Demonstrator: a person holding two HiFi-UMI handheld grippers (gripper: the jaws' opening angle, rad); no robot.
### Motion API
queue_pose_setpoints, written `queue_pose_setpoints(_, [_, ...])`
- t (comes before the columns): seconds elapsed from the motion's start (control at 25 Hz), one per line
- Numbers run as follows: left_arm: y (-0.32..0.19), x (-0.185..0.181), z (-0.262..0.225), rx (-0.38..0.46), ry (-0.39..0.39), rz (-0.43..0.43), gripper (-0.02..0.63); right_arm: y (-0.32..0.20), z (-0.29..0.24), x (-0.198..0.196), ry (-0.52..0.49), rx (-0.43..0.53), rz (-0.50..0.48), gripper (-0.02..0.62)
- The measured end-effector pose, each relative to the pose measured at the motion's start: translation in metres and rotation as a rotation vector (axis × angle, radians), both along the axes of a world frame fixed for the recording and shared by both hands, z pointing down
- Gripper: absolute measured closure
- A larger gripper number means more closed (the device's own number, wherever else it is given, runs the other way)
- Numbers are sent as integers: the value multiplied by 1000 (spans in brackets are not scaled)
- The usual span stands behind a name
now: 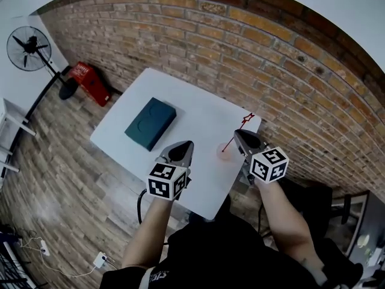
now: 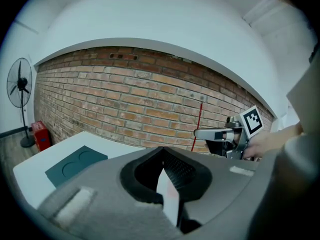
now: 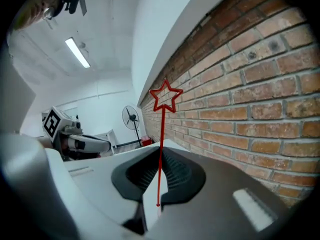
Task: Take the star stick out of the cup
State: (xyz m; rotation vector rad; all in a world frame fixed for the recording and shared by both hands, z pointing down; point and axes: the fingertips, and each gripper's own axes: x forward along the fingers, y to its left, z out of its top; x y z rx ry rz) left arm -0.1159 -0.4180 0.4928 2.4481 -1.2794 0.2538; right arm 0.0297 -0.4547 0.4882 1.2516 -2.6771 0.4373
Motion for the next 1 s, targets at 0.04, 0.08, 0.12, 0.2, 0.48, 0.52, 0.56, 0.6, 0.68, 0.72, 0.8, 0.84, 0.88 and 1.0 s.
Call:
queue_pose_setpoints(0.04, [2, -3, -4, 10, -4, 1, 600, 5, -9, -2, -5, 17, 5, 581])
queue_pose_setpoints(0.08, [4, -6, -8, 20, -5, 3, 600, 10, -19, -3, -9, 35, 10, 581])
queue_pose_setpoints(0.12, [6, -8, -13, 31, -4, 6, 600, 15, -29, -2, -11, 54, 15, 581])
queue_pose_setpoints(0.2, [9, -10, -21, 53, -3, 12, 600, 26, -48, 1, -14, 93, 28, 581])
queue_pose_setpoints(0.48, [9, -9, -51, 114, -21, 15, 600, 54, -108, 34, -36, 189, 78, 583])
queue_pose_setpoints(0.52, [8, -10, -55, 122, -26, 9, 600, 56, -116, 39, -35, 206, 81, 583])
queue_pose_setpoints(0.56, [7, -10, -59, 129, -31, 3, 600, 59, -123, 45, -31, 226, 81, 583])
queue_pose_setpoints(0.6, [6, -10, -63, 135, -37, -2, 600, 62, -131, 50, -25, 247, 79, 583])
queue_pose_setpoints(0.68, [3, -10, -69, 143, -54, -6, 600, 71, -142, 62, -10, 282, 80, 583])
queue_pose_setpoints(0.72, [2, -9, -72, 147, -63, -6, 600, 77, -146, 70, -1, 294, 86, 583])
queue_pose_setpoints(0.8, [-2, -7, -80, 158, -75, -11, 600, 86, -152, 94, 15, 311, 108, 583])
queue_pose_setpoints(0.84, [-3, -6, -84, 164, -77, -19, 600, 90, -154, 108, 24, 316, 124, 583])
queue_pose_setpoints(0.88, [-4, -5, -87, 170, -77, -29, 600, 93, -155, 123, 31, 320, 142, 583])
queue_pose_setpoints(1.0, [-2, 2, -89, 175, -75, -67, 600, 102, -153, 169, 41, 326, 199, 583])
